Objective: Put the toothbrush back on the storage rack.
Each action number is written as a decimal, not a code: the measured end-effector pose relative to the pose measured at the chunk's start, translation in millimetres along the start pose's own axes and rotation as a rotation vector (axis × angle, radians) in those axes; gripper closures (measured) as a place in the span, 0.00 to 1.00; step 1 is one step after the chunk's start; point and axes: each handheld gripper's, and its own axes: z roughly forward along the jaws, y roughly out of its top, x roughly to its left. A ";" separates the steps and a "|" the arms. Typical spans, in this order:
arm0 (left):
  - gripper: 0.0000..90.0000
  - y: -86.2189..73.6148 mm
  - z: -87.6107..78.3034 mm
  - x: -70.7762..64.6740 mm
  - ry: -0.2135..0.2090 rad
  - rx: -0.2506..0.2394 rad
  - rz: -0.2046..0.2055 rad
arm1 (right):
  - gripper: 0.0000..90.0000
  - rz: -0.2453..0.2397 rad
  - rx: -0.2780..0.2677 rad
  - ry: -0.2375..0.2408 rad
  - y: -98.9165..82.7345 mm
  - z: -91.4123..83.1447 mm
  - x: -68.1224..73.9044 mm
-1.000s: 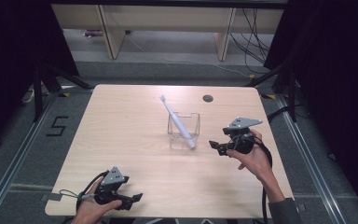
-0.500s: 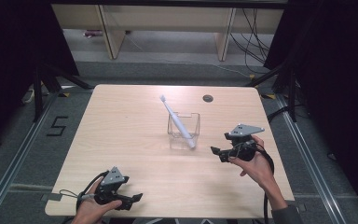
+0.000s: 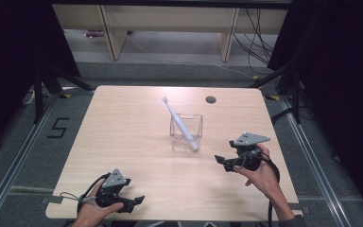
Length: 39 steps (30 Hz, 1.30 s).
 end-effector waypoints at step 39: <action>0.17 -0.1 -0.7 -0.2 0.006 -0.002 -0.001 | 0.23 0.031 0.060 0.016 -45.8 -2.4 8.8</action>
